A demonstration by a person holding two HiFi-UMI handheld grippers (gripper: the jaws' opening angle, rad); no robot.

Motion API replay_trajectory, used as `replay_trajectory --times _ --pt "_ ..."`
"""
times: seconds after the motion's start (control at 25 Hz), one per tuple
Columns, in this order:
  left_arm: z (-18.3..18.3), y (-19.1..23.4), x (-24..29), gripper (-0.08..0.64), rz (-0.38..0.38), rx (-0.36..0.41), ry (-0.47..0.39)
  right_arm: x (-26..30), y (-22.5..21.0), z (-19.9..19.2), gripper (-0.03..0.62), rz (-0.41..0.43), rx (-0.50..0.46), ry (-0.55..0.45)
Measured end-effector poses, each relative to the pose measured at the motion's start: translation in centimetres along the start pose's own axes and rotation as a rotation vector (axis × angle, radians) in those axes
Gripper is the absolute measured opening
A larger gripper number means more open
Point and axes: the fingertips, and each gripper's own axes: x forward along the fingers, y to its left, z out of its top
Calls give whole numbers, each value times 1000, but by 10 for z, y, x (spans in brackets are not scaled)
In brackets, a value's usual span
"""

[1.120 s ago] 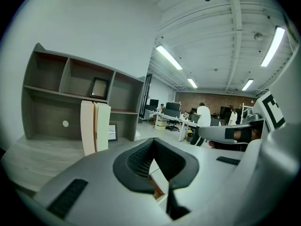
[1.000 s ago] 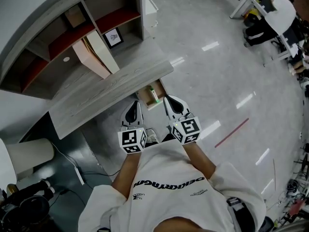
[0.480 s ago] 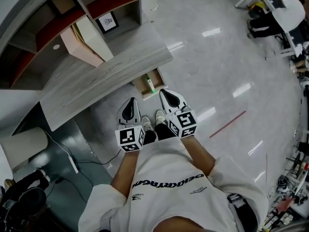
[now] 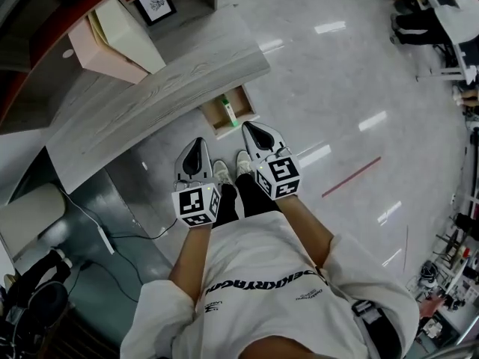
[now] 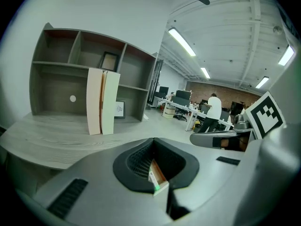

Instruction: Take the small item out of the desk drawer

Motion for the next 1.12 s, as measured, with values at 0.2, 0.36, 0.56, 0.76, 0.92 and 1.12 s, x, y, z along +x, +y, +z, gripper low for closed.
replay_trajectory --times 0.2,0.36,0.56,0.76,0.92,1.12 --pt "-20 9 9 15 23 -18 20 19 -13 -29 32 -12 18 45" --pt "-37 10 19 15 26 -21 32 35 -23 -49 32 -14 21 77" --pt "-58 12 31 15 34 -29 48 53 -35 -74 32 -17 33 111" --pt "-78 22 44 15 59 -48 63 67 -45 -100 32 -23 43 148" --pt "-90 27 51 15 74 -53 74 75 -51 -119 32 -21 39 184" --pt "-111 33 55 15 88 -56 91 90 -56 -138 32 -28 46 212"
